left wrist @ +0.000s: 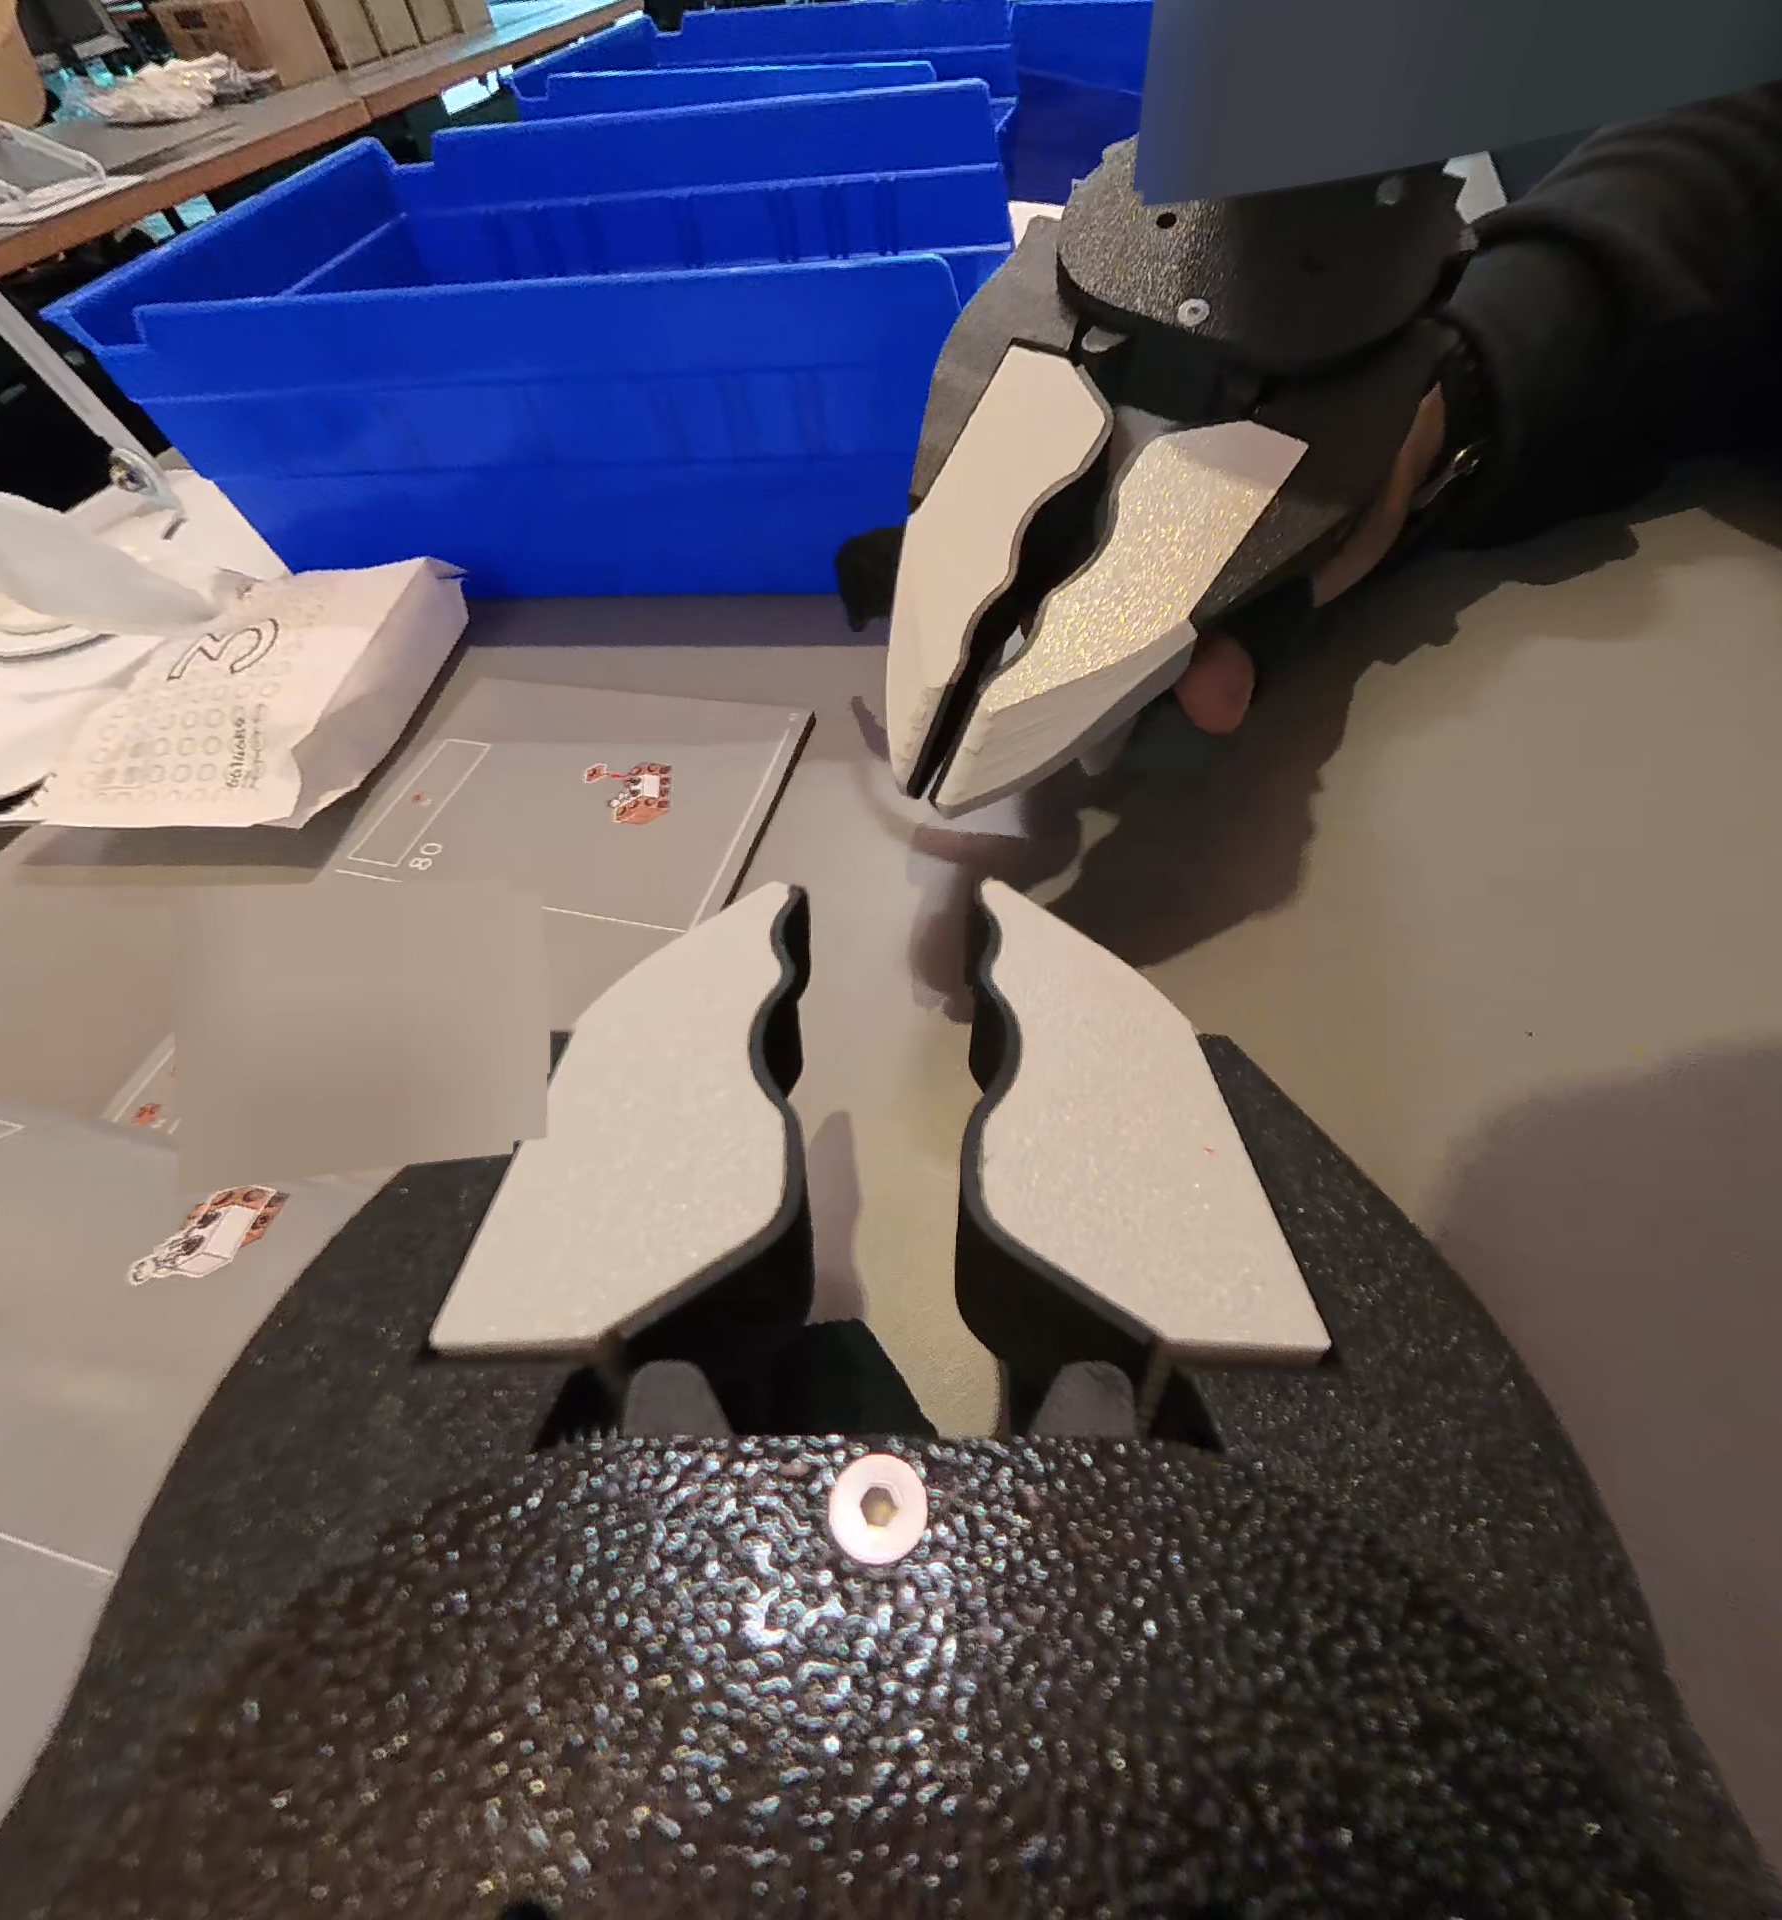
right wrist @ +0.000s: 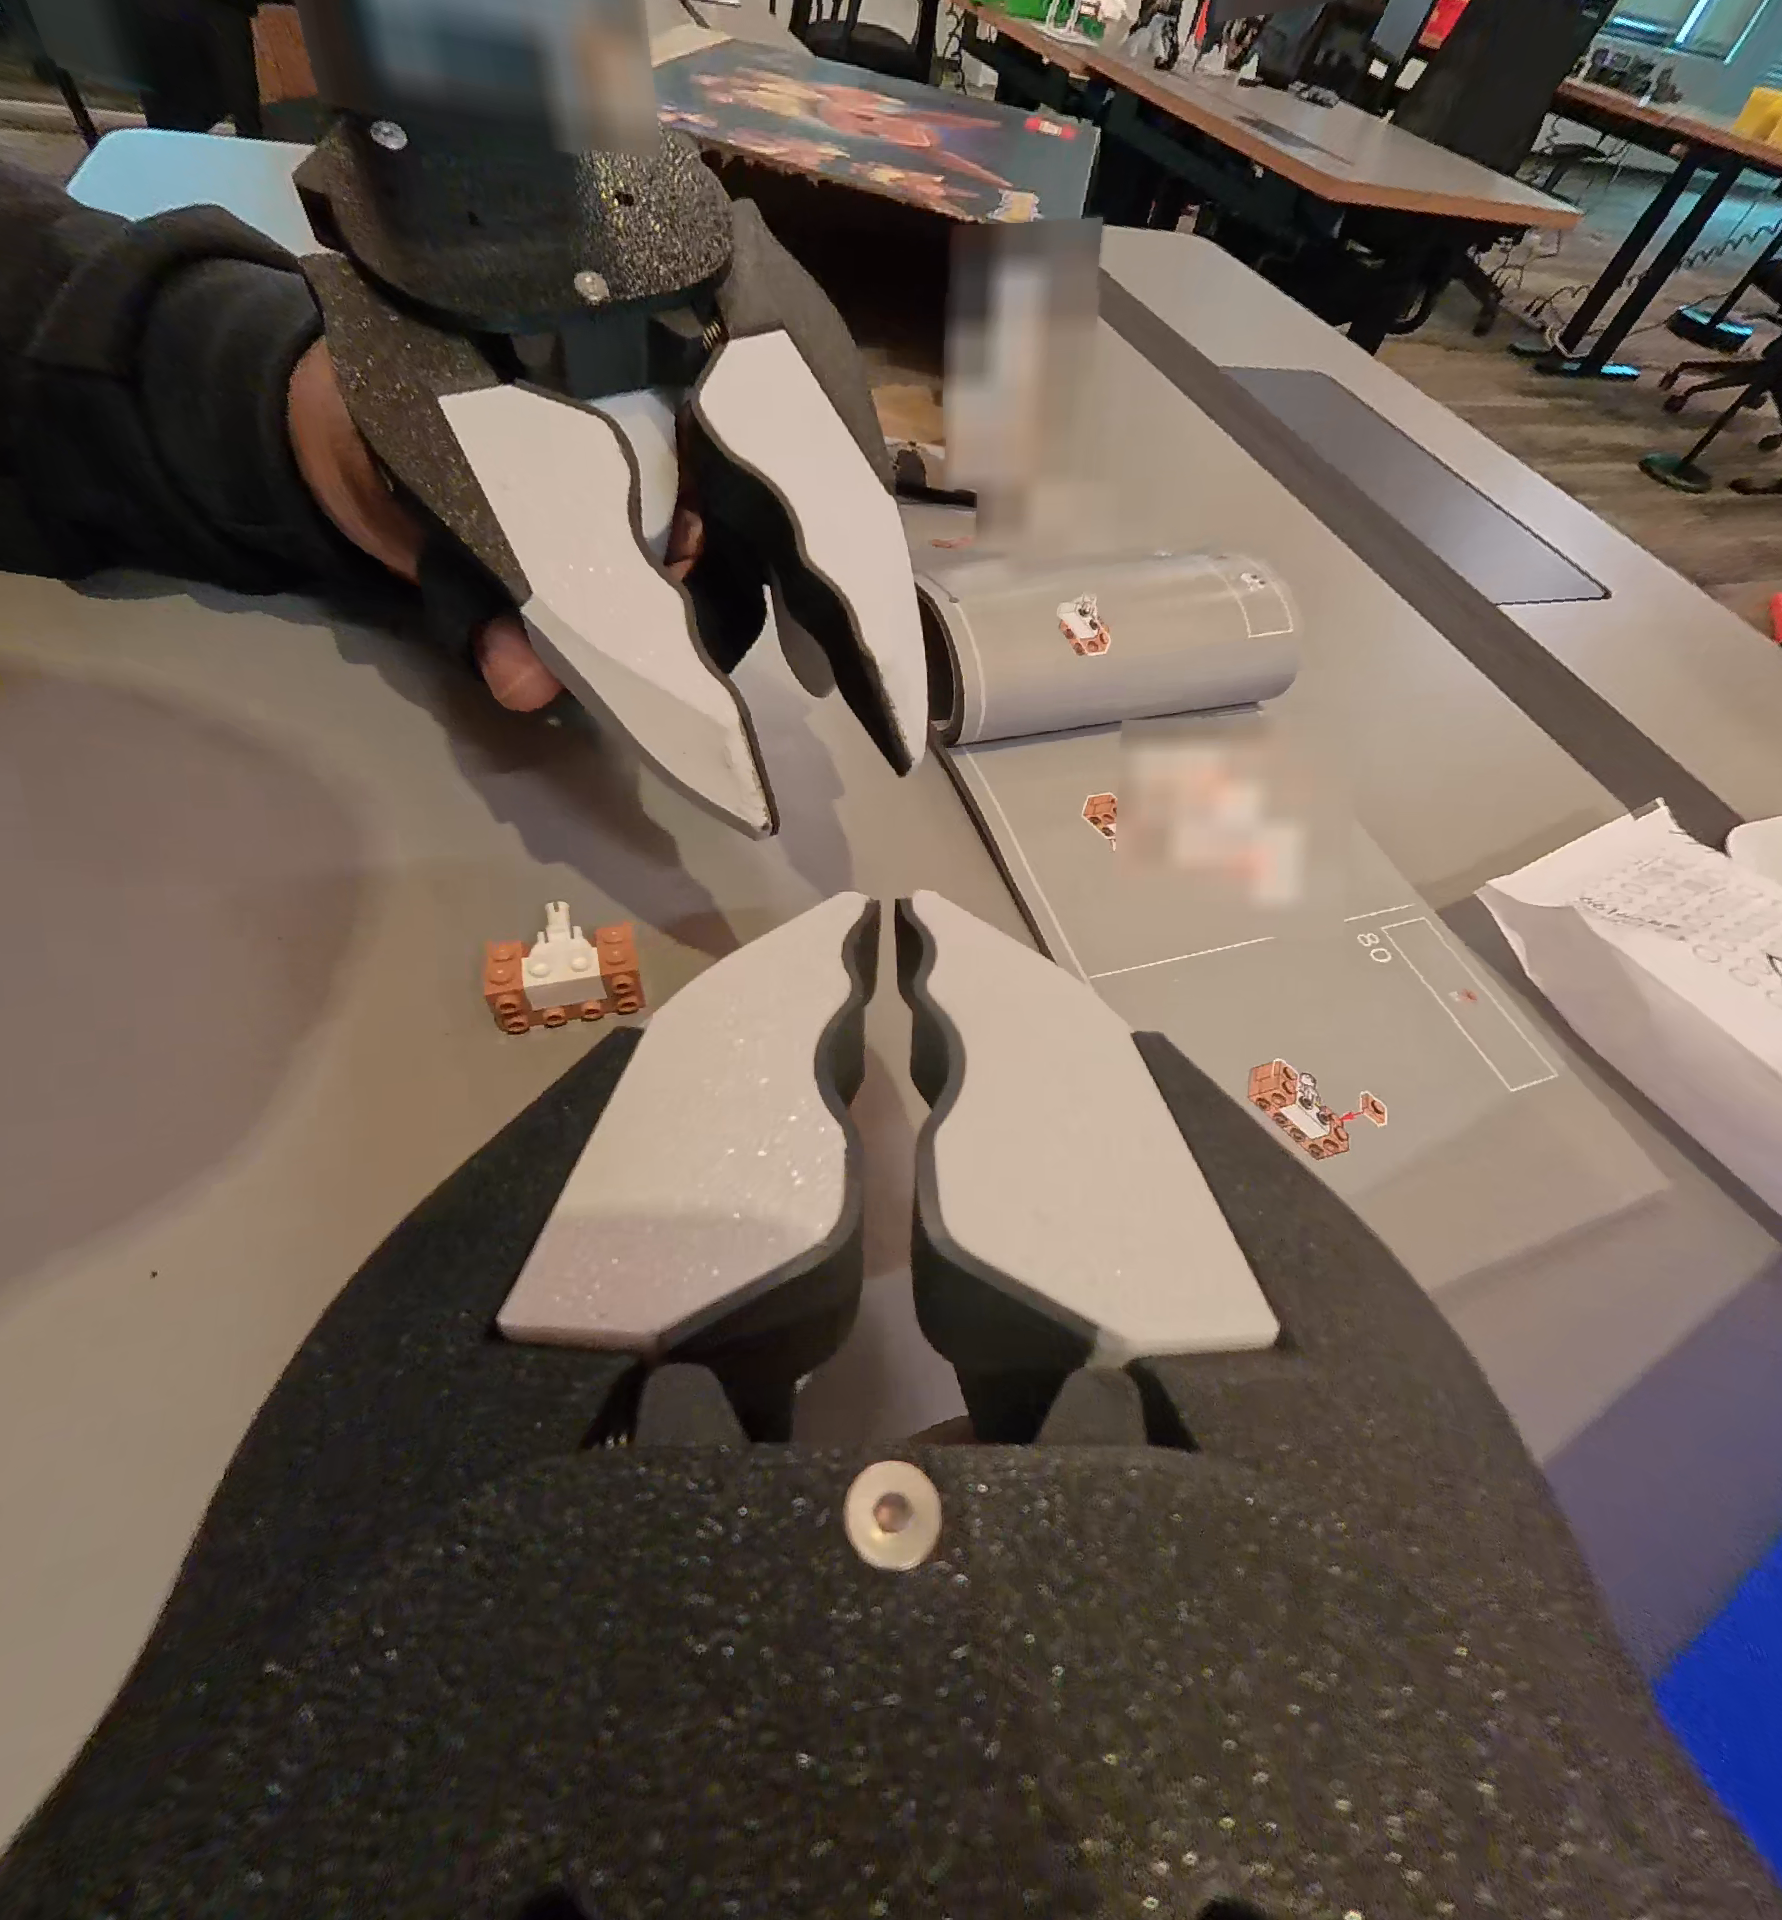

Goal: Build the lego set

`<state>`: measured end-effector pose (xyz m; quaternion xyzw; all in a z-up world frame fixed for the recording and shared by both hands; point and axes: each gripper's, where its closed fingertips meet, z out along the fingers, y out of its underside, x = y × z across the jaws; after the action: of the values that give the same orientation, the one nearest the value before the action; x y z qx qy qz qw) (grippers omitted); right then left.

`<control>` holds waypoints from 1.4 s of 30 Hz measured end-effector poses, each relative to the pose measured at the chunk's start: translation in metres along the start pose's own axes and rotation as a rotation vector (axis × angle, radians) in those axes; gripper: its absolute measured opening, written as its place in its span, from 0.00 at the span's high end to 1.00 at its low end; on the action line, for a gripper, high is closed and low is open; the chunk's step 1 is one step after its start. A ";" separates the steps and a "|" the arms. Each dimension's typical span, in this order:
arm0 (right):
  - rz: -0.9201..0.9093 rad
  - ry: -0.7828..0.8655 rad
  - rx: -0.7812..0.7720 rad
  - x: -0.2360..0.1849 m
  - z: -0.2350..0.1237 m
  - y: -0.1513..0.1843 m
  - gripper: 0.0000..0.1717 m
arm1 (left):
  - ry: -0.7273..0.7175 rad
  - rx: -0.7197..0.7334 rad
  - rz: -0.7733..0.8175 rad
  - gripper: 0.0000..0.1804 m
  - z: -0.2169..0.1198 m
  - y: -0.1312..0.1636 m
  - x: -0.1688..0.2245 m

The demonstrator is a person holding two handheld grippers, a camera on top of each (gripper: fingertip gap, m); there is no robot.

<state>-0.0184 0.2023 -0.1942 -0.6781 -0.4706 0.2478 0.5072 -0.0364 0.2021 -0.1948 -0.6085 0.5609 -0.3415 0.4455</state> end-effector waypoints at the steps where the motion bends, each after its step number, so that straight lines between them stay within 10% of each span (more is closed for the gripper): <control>1: 0.003 -0.001 -0.001 0.000 0.000 0.000 0.99 | 0.002 0.001 -0.002 0.85 0.000 0.000 0.000; 42: 0.090 -0.096 0.017 -0.002 -0.002 -0.001 0.98 | 0.009 -0.033 -0.007 0.85 0.003 0.005 0.000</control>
<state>-0.0185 0.1999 -0.1927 -0.6814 -0.4615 0.3066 0.4782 -0.0358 0.2025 -0.2007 -0.6161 0.5663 -0.3365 0.4320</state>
